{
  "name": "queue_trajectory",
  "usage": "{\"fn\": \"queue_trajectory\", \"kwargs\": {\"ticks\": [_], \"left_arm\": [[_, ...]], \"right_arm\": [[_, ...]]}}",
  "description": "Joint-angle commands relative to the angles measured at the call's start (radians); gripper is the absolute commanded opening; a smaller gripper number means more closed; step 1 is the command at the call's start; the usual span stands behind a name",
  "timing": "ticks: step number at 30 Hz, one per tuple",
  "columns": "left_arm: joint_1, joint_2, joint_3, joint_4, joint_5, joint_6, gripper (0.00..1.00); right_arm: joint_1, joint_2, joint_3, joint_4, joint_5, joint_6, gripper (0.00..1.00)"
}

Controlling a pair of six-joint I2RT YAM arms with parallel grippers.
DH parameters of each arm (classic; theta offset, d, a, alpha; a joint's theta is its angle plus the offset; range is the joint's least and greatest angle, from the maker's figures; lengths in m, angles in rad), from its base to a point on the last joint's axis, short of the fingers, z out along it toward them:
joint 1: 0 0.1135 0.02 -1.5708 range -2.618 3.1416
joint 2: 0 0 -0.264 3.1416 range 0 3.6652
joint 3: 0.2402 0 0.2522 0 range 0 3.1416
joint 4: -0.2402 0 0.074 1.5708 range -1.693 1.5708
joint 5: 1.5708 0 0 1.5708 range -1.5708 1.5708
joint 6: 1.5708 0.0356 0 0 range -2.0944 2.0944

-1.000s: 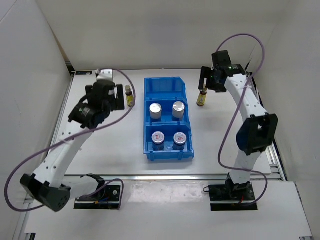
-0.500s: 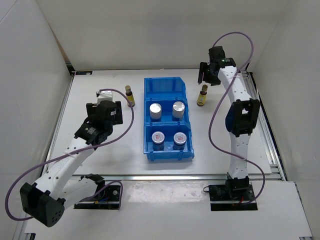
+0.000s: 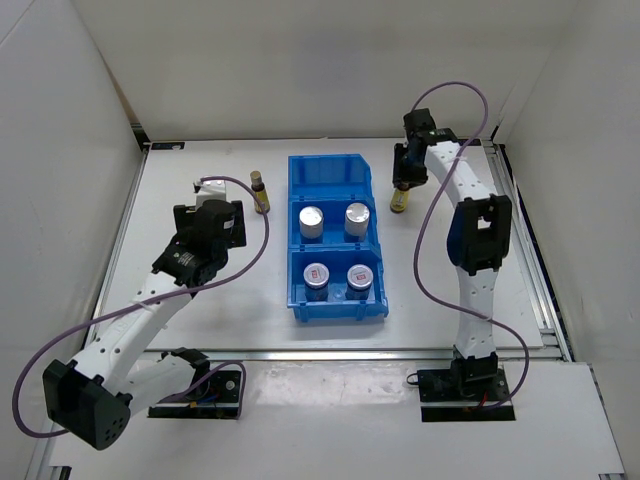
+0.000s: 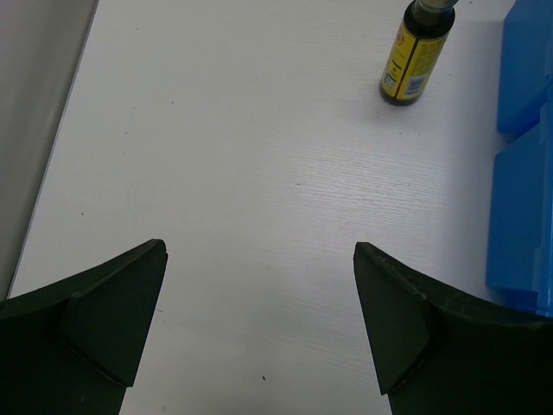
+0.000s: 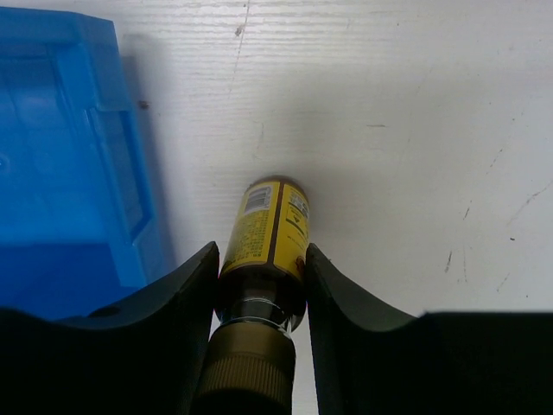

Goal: Organize the condiment bottles

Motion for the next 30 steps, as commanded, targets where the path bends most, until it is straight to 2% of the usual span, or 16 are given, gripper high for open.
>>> {"fn": "queue_trajectory", "kwargs": {"ticks": [1, 8, 13, 17, 22, 24, 30], "left_arm": [[-0.001, -0.002, 0.035, 0.018, -0.025, -0.007, 1.00], [-0.001, -0.002, 0.035, 0.018, -0.025, -0.007, 1.00], [-0.001, 0.008, 0.035, 0.009, -0.025, -0.007, 1.00], [-0.001, 0.008, 0.035, 0.009, -0.025, -0.007, 1.00], [-0.001, 0.017, 0.035, 0.009, -0.025, -0.007, 1.00], [-0.001, 0.017, 0.035, 0.009, -0.016, -0.007, 1.00], [-0.001, 0.017, 0.035, 0.009, -0.006, -0.007, 1.00]], "right_arm": [[-0.002, -0.079, -0.041, 0.036, 0.022, -0.004, 0.23], [0.020, -0.197, -0.052, 0.036, 0.088, -0.004, 0.13], [0.083, -0.243, 0.078, 0.013, 0.100, -0.024, 0.08], [0.144, -0.243, 0.144, 0.013, 0.063, -0.033, 0.08], [0.207, -0.155, 0.222, 0.003, 0.020, -0.052, 0.08], [0.221, -0.119, 0.261, -0.007, 0.020, -0.061, 0.04], [0.230, -0.021, 0.261, -0.007, -0.026, -0.049, 0.01]]}}
